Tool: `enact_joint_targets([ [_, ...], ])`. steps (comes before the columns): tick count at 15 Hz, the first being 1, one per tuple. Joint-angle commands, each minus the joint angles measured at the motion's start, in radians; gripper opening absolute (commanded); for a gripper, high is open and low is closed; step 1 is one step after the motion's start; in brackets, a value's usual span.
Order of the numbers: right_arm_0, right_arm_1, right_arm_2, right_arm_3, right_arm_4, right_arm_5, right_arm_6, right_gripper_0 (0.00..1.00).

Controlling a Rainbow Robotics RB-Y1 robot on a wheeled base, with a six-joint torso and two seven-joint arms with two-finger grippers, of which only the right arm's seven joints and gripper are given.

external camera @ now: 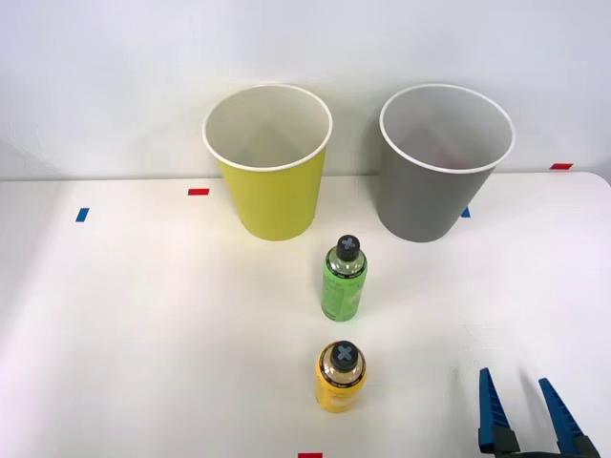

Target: Put cans in the gray bin, plastic bottles in the light green bin

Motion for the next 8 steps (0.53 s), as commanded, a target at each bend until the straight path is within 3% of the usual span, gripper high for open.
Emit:
enact_joint_targets([
  [1, 0.000, 0.000, 0.000, 0.000, 0.000, 0.000, 0.000, 1.00],
  [8, 0.000, 0.000, 0.000, 0.000, 0.000, 0.000, 0.000, 1.00],
])
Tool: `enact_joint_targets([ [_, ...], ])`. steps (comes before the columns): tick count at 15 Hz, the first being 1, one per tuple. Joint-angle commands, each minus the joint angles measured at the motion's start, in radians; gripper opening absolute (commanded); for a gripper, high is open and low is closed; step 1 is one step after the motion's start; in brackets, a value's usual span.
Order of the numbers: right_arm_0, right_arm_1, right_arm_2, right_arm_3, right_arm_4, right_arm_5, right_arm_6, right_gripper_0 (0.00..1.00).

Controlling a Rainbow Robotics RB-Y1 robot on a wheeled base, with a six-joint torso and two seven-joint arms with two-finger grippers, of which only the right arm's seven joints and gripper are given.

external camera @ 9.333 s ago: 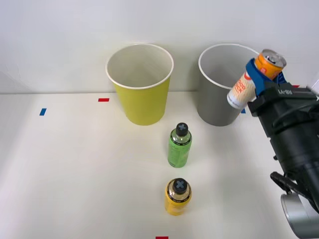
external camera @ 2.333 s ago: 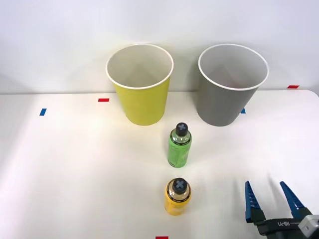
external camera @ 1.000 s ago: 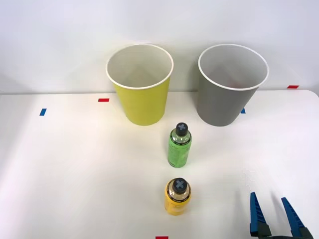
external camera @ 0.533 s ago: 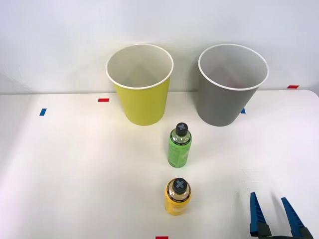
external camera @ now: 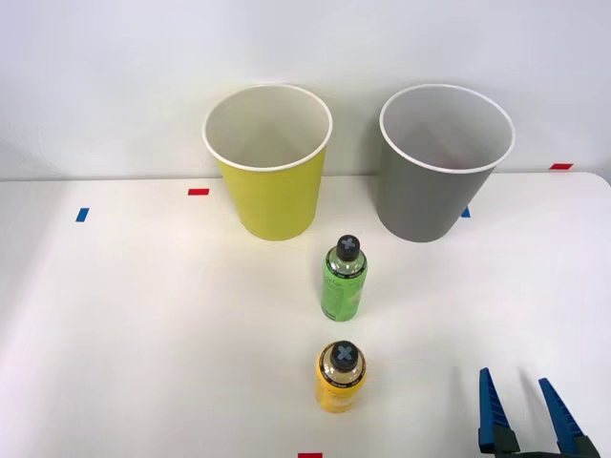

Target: Put cans in the gray bin, plastic bottles in the light green bin

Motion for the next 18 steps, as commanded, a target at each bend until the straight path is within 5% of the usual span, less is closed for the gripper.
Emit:
enact_joint_targets([
  [1, 0.000, 0.000, 0.000, 0.000, 0.000, 0.000, 0.000, 1.00],
  [18, 0.000, 0.000, 0.000, 0.000, 0.000, 0.000, 0.000, 1.00],
])
